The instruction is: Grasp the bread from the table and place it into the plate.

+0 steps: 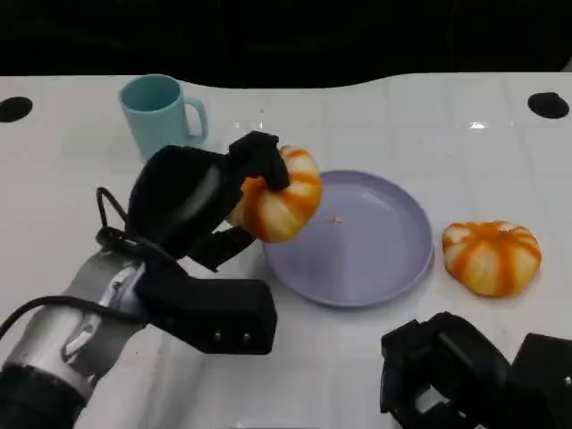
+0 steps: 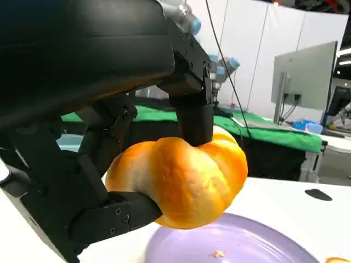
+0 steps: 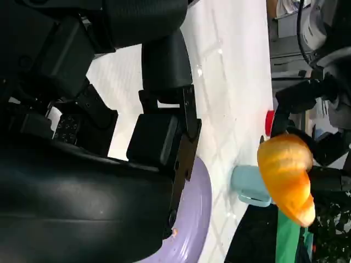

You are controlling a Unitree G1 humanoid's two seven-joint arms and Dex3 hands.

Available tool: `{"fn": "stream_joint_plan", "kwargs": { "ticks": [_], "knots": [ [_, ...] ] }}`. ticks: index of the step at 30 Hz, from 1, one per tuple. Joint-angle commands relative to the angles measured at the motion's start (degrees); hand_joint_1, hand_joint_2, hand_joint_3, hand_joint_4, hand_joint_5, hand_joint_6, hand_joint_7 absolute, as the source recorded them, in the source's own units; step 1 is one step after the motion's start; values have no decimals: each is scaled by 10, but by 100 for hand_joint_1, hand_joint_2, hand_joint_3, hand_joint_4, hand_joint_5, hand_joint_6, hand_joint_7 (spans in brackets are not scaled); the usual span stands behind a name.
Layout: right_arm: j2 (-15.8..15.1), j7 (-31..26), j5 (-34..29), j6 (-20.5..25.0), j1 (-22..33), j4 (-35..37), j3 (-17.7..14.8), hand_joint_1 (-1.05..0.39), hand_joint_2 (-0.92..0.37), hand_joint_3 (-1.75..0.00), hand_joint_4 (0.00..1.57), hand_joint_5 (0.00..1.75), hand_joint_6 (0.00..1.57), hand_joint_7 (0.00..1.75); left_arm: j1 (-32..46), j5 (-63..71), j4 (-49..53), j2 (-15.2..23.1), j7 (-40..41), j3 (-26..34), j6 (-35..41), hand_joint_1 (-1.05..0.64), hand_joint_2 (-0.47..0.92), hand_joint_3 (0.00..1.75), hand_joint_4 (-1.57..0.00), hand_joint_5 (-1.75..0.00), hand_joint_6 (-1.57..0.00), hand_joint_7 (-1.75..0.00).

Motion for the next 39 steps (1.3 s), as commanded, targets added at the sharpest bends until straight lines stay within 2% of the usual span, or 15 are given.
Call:
{"fn": "stream_joint_plan", "kwargs": {
  "ticks": [1, 5, 17, 18, 20, 23, 24, 26, 28, 30, 31, 34, 39],
  "knots": [
    [-3, 0, 2, -7, 4, -1, -2, -105, -7, -133, 156, 127, 157, 100, -35, -5, 48, -17, -4, -8, -16, -26, 30, 139, -101, -175, -78, -175],
    [-1, -2, -2, -17, 3, 5, -1, -105, -8, -133, 155, 126, 157, 100, -64, -14, 99, -37, -12, -16, -32, -22, 28, 140, -101, -175, -78, -175],
    [5, 1, 4, -14, 6, 7, -1, -105, -8, -130, 154, 126, 157, 96, -137, -8, 234, -73, -19, -54, -55, -23, 37, 134, -94, -175, -75, -175],
    [5, 1, 3, -16, 7, 7, -1, -105, -10, -130, 153, 126, 157, 97, -142, -13, 241, -75, -35, -55, -54, -23, 39, 132, -91, -175, -73, -169],
    [6, 3, 5, -16, 7, 8, -1, -105, -12, -126, 153, 127, 157, 97, -150, -21, 251, -78, -64, -56, -51, -25, 47, 114, -78, -175, -73, -137],
    [8, 3, 10, -4, 6, 5, -1, -105, -12, -124, 154, 128, 157, 97, -158, -21, 251, -76, -102, -60, -44, -30, 67, 72, -65, -164, -67, -92],
    [8, 3, 10, -1, 7, 3, -1, -105, -9, -126, 154, 128, 157, 97, -160, -19, 249, -74, -117, -63, -42, -33, 79, 50, -56, -160, -61, -70],
    [7, 2, 10, 3, 9, -1, 0, -105, -8, -128, 154, 128, 157, 96, -161, -17, 245, -71, -138, -68, -40, -37, 89, 31, -45, -153, -52, -46],
    [6, 4, 10, 0, 9, -1, 0, -105, -8, -129, 153, 128, 157, 96, -163, -15, 240, -69, -160, -73, -33, -47, 91, 23, -29, -105, -39, -22],
    [6, 3, 9, 1, 9, -1, -2, -105, -8, -129, 153, 127, 157, 96, -162, -17, 235, -70, -178, -74, -28, -59, 92, 22, -21, -73, -29, -9],
    [5, 3, 9, 0, 9, 0, -2, -105, -8, -129, 154, 127, 157, 96, -160, -18, 233, -70, -182, -74, -27, -63, 92, 21, -19, -65, -25, -6],
    [3, 1, 7, 0, 10, 0, -3, -105, -8, -129, 153, 128, 157, 98, -156, -14, 221, -69, -190, -77, -21, -77, 92, 22, -8, -54, -13, -1],
    [2, 10, 14, -3, 11, 0, -5, -105, -8, -129, 154, 128, 157, 96, -147, -3, 186, -60, -203, -81, 2, -85, 92, 24, 0, -51, -8, 0]
  ]
}}
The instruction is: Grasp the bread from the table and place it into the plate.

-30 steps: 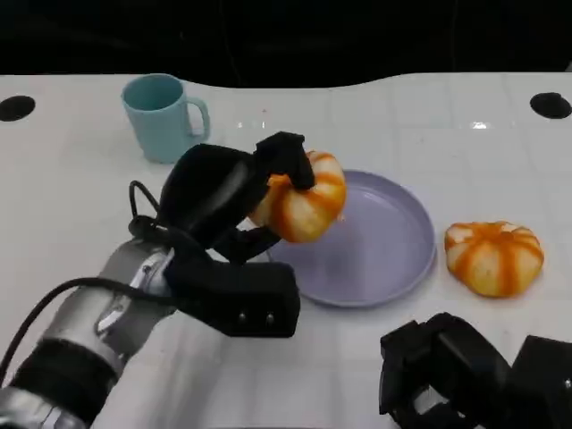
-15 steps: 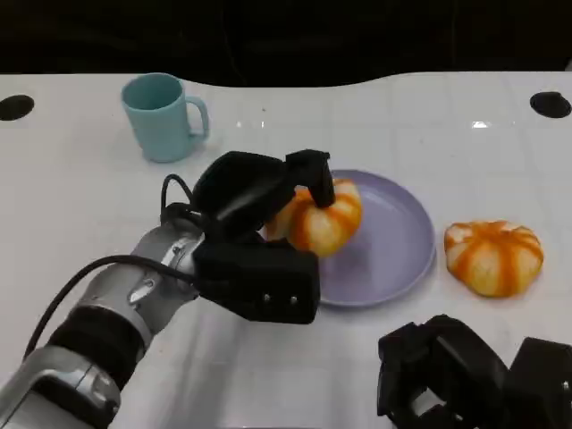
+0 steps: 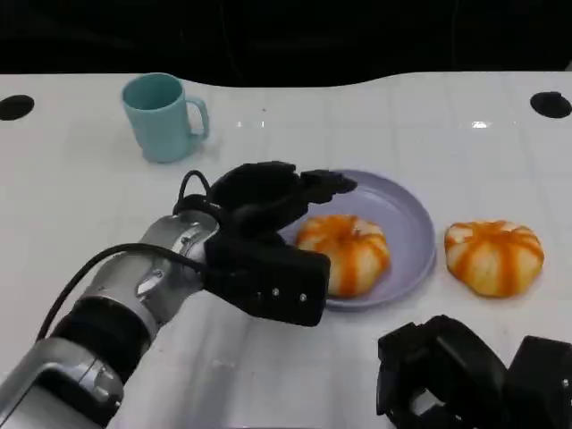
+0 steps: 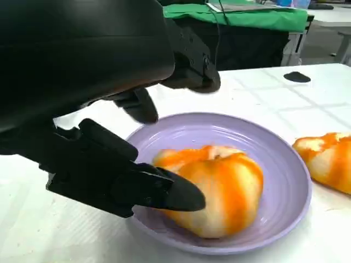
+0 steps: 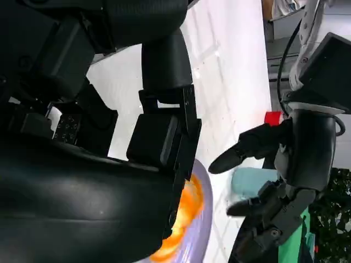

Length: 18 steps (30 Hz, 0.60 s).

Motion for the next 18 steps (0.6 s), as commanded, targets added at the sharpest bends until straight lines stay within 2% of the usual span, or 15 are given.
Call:
{"fn": "stream_joint_plan", "kwargs": {
  "ticks": [1, 7, 11, 14, 16, 17, 18],
  "knots": [
    [-8, 5, 5, -7, 6, 0, -6, -105, -9, -129, 155, 128, 157, 96, 3, 12, -40, 21, -15, -6, 21, -85, 92, 25, 0, -51, -7, 0],
    [-13, 2, 2, -4, 5, 0, -9, -105, -6, -131, 155, 127, 157, 99, 44, 5, -113, 47, -16, 4, 26, -82, 92, 25, -5, -54, -13, -3],
    [-14, -3, -1, 4, 9, -9, -6, -105, -7, -131, 155, 127, 157, 100, 82, -22, -147, 62, 6, 26, -12, -78, 92, 26, -12, -59, -18, -6],
    [-13, -3, -1, 0, 10, -10, -5, -105, -8, -131, 155, 128, 157, 99, 119, -85, -142, 54, 36, 64, -80, -66, 92, 23, -31, -71, -32, -12],
    [-13, -5, -3, -5, 10, -8, -4, -105, -9, -130, 155, 128, 157, 99, 138, -139, -128, 43, 35, 89, -124, -61, 92, 22, -53, -85, -46, -18],
    [-13, -5, -2, -4, 10, -8, -4, -105, -9, -130, 155, 128, 157, 99, 148, -173, -123, 37, 22, 100, -143, -60, 92, 22, -58, -88, -48, -19],
    [-12, -4, 0, -1, 10, -9, -5, -105, -9, -130, 155, 128, 157, 100, 156, -207, -118, 32, 5, 110, -160, -59, 92, 24, -62, -101, -55, -24]
  ]
}}
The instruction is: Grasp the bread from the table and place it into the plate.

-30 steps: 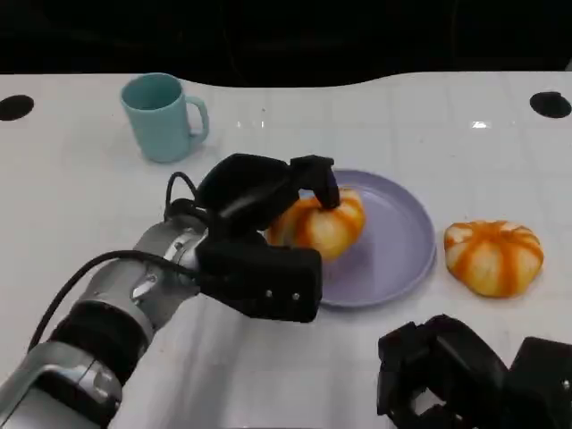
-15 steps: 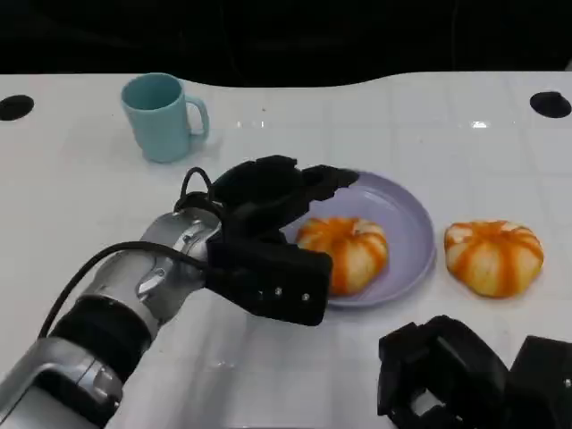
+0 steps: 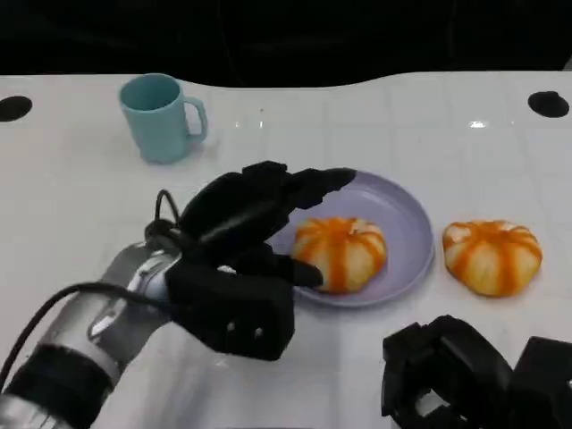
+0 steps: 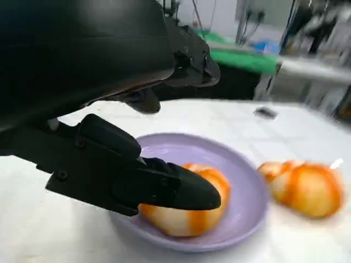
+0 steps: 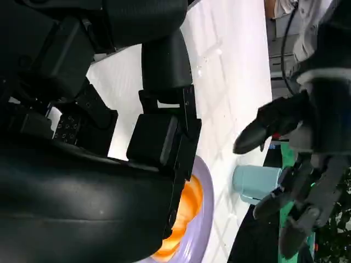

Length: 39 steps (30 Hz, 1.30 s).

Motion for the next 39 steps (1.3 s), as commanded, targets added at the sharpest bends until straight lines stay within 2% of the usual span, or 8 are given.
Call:
{"fn": "stream_joint_plan", "kwargs": {
  "ticks": [1, 3, 4, 5, 6, 8, 20, 39],
  "knots": [
    [-4, 1, 6, 1, 7, -3, -4, -105, -9, -130, 155, 128, 157, 100, 40, -134, 21, -16, -44, 48, -71, -58, 92, 26, -63, -116, -60, -31],
    [-4, 3, 9, 6, 8, -6, -5, -105, -8, -129, 155, 128, 157, 100, 59, -214, 18, -29, -100, 65, -80, -57, 92, 29, -64, -148, -55, -76],
    [-4, 3, 10, 7, 9, -7, -5, -105, -8, -129, 155, 128, 157, 99, 66, -242, 14, -33, -122, 71, -79, -58, 92, 30, -63, -164, -49, -111],
    [-5, 4, 10, 9, 9, -8, -5, -105, -8, -129, 155, 128, 157, 99, 80, -278, 3, -39, -147, 78, -74, -59, 92, 31, -63, -168, -47, -121],
    [-6, 4, 10, 10, 9, -9, -5, -105, -8, -129, 155, 128, 157, 99, 90, -301, -5, -42, -166, 84, -70, -62, 92, 32, -67, -172, -45, -147],
    [-6, 5, 11, 9, 9, -9, -5, -105, -8, -130, 155, 128, 157, 99, 115, -349, -31, -48, -205, 95, -49, -65, 92, 33, -70, -174, -45, -165],
    [-4, 8, 10, 6, 12, -9, -3, -105, -8, -130, 154, 126, 157, 96, 238, -526, -167, -56, -363, 144, 132, -66, 92, 27, -80, -175, -60, -175],
    [-8, -6, -12, 3, 25, -24, 0, -105, -10, -128, 152, 129, 157, 100, 344, -576, -208, -89, -439, 183, 239, -71, 92, 25, -89, -175, -71, -175]
  ]
}}
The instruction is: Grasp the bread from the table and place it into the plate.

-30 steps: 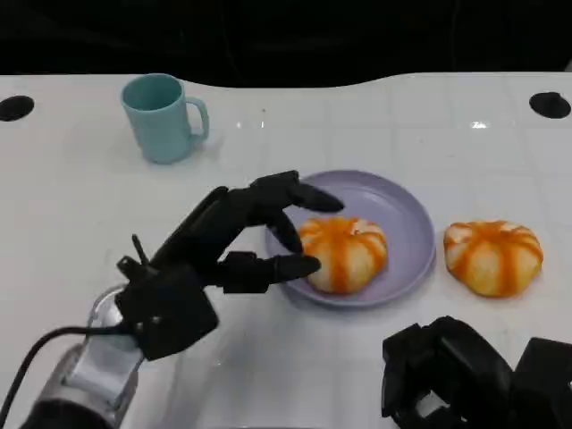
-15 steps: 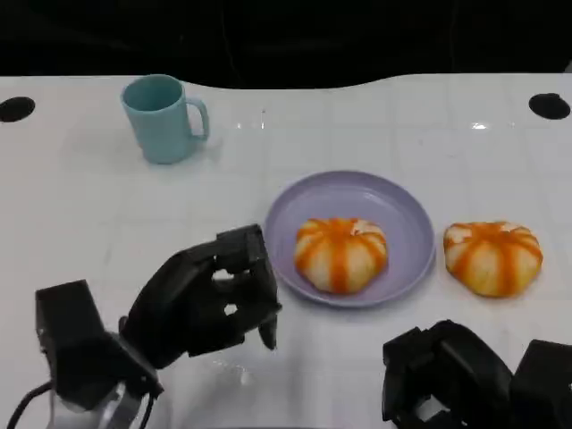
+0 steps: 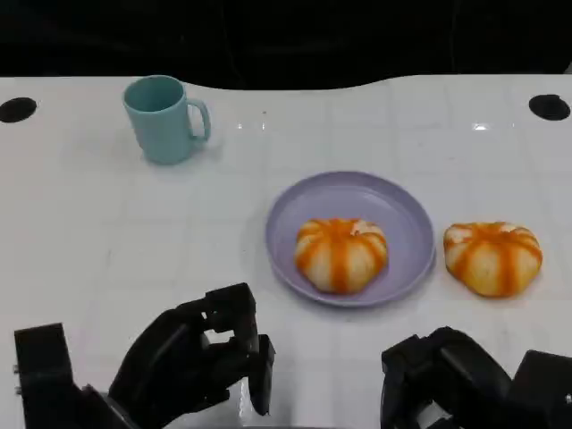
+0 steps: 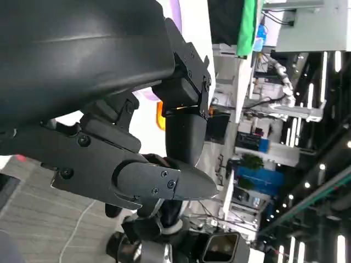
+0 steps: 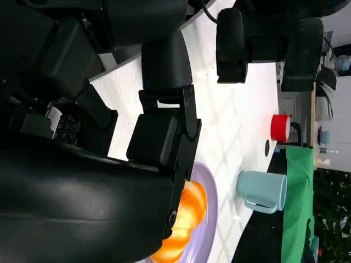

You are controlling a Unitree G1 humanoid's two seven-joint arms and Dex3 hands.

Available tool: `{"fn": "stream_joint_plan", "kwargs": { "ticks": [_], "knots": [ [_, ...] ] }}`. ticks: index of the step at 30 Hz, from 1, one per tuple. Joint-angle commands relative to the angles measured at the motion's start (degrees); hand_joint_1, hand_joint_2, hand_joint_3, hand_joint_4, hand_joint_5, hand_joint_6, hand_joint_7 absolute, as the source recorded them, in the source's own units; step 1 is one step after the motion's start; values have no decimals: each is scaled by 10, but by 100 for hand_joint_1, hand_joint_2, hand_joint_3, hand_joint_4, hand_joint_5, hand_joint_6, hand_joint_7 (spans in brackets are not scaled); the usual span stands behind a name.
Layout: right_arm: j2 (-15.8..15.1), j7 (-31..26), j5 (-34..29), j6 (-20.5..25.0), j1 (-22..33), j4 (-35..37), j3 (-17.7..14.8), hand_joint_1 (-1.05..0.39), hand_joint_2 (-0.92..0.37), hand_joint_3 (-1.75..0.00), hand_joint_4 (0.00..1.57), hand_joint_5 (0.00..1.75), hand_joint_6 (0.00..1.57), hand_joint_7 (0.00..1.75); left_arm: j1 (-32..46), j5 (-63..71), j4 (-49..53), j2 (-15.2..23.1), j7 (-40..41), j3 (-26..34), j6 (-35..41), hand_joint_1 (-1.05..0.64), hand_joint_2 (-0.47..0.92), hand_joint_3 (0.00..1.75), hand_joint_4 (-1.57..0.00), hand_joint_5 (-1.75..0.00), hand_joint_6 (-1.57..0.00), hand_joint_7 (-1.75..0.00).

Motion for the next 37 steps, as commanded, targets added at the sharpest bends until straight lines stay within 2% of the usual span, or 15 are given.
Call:
{"fn": "stream_joint_plan", "kwargs": {
  "ticks": [1, 17, 37],
  "knots": [
    [-7, 1, 6, 0, 2, -2, -4, -105, -10, -129, 152, 129, 157, 100, 11, -9, 4, -3, -12, 12, 17, -71, 92, 24, -90, -175, -71, -175],
    [-6, 10, 20, -1, -8, 13, -13, -105, -10, -128, 152, 130, 157, 99, 2, -4, 41, -17, -34, 42, 31, -76, 92, 19, -93, -175, -73, -175],
    [-6, 1, 15, -7, -11, 10, -13, -105, -13, -127, 154, 130, 157, 100, -2, 0, 36, -16, -37, 51, 48, -72, 92, 19, -94, -175, -75, -175]
  ]
}}
